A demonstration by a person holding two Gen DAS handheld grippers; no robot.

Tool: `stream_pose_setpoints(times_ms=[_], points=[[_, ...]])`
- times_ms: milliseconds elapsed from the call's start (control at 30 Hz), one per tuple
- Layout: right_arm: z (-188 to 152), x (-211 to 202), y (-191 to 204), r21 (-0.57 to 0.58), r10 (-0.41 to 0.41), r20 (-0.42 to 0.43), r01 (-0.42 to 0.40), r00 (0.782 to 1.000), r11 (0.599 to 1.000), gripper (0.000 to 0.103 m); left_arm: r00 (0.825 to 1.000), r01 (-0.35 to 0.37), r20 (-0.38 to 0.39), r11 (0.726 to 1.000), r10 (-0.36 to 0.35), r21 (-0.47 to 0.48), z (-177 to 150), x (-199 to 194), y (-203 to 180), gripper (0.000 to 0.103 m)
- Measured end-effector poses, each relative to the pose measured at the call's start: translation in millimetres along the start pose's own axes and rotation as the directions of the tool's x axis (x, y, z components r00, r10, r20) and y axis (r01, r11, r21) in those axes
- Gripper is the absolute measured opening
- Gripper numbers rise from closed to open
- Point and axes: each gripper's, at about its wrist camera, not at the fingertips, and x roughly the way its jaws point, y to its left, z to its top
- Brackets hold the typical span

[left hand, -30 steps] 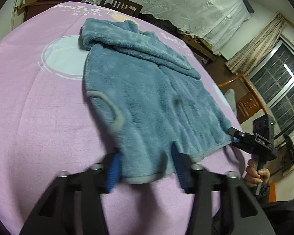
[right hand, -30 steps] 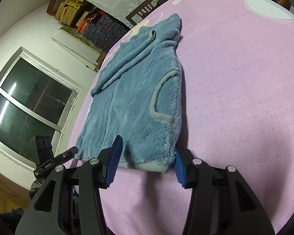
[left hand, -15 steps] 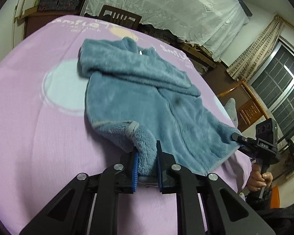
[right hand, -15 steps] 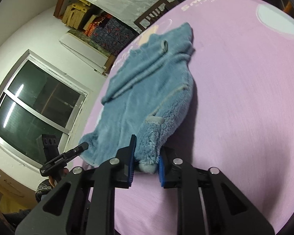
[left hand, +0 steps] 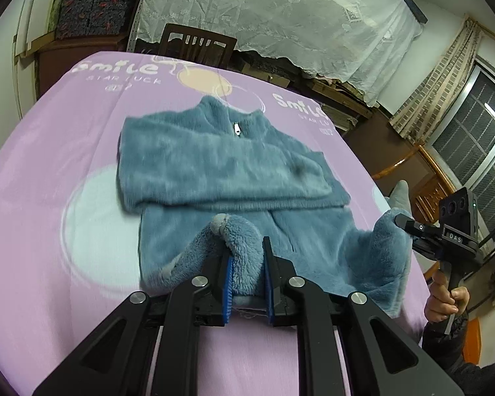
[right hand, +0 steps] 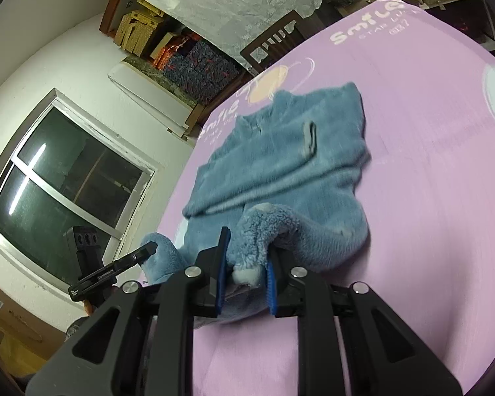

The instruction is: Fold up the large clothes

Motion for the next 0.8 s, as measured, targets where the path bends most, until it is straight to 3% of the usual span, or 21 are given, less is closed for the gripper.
stream_pose_setpoints(times_ms=[233, 500, 800], points=[[48.6, 25.9, -0.3, 0.016, -0.018, 0.003, 0.018, 1.0, 1.0, 0.018, 0.999, -0.042, 0.013, 0.999, 0.042, 0.002, 41.5, 15.0, 8.4, 0.015], [100.7, 66.6, -21.7, 0.06, -0.063, 0.008, 0.062, 0.998, 0.996, 0.021, 0.999, -0.033, 0.001, 0.994, 0.034, -0.108, 84.6, 51.6, 48.2, 0.016], [115.2, 116.8, -73.2, 0.174, -0.064, -0.04, 0.07, 0.997, 0.982, 0.022, 0.998, -0.036, -0.057, 0.986, 0.026, -0.165, 86.7, 102.8, 74.1, 0.018]])
